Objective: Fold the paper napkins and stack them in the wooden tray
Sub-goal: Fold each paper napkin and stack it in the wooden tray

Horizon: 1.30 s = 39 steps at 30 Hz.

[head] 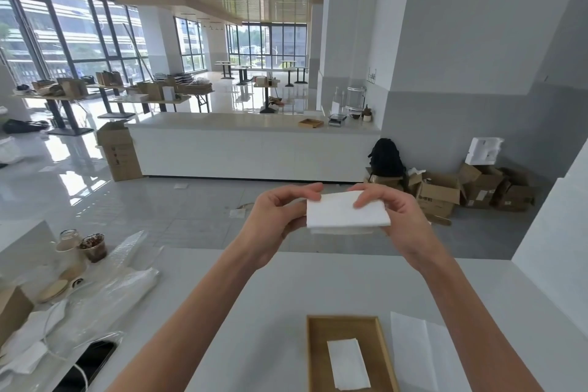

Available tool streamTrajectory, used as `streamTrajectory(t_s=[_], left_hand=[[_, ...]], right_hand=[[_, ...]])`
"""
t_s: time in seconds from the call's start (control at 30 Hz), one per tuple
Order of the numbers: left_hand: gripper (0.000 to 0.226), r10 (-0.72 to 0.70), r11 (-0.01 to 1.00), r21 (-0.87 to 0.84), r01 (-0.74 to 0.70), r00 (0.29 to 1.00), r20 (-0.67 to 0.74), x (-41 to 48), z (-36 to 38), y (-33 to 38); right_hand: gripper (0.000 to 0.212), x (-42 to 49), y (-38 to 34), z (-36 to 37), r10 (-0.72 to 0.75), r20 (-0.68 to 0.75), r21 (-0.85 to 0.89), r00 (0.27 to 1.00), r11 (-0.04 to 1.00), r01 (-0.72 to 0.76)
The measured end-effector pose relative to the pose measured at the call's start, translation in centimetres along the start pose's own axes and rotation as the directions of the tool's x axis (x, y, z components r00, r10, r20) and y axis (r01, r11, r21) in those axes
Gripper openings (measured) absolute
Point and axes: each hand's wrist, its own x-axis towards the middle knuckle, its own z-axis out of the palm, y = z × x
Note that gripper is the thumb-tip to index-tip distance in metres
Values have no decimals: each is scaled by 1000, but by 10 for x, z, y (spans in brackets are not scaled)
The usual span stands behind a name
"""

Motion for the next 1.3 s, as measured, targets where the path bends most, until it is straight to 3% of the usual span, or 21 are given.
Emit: streamTrajectory(t_s=[0.1,0.27,0.33,0.43,0.47,0.53,0.6,0.67,0.8,0.93,1.07,1.13,1.3], left_hand=[[25,-31,994,-107,31,1000,0,0,2,1],[44,-261,927,-251,280,959,108,-6,9,7],[49,-272,930,-223,294,954,122,-7,9,6],[32,-205,973,-84,217,970,134,-8,8,3],[27,-191,978,-57,199,974,121,-8,8,1],[23,-171,984,-34,174,981,95,-7,5,-3],[24,-152,988,-21,154,986,67,-6,3,-7],[26,-138,990,-10,139,990,40,-4,2,-10],[26,-136,990,41,135,991,14,0,2,-16],[28,-153,988,36,152,988,24,2,6,-20],[24,-183,961,216,172,983,32,2,7,-33],[22,-213,943,263,203,977,11,-1,8,-51],[16,-274,952,100,288,952,-134,-9,14,-109]], right_hand=[[62,1,3,1,-28,-26,-31,999,999,27],[73,2,7,1,-102,-43,-146,994,985,94],[75,3,8,1,-122,-49,-211,991,971,109],[67,3,7,1,-63,-55,-271,996,961,46],[60,2,8,0,-43,-54,-260,998,965,28],[38,0,8,1,73,-39,-30,997,997,-74],[39,-1,11,-1,238,-2,215,971,949,-232],[49,-3,15,0,295,12,182,956,939,-292],[42,-4,23,4,199,-132,-1,971,980,-200],[44,-1,25,-2,138,-131,-67,982,987,-148],[47,-5,33,-7,122,-182,-111,976,983,-144],[47,-14,48,-9,181,-228,-40,957,980,-195],[67,-52,103,-5,446,-185,121,876,895,-430]])
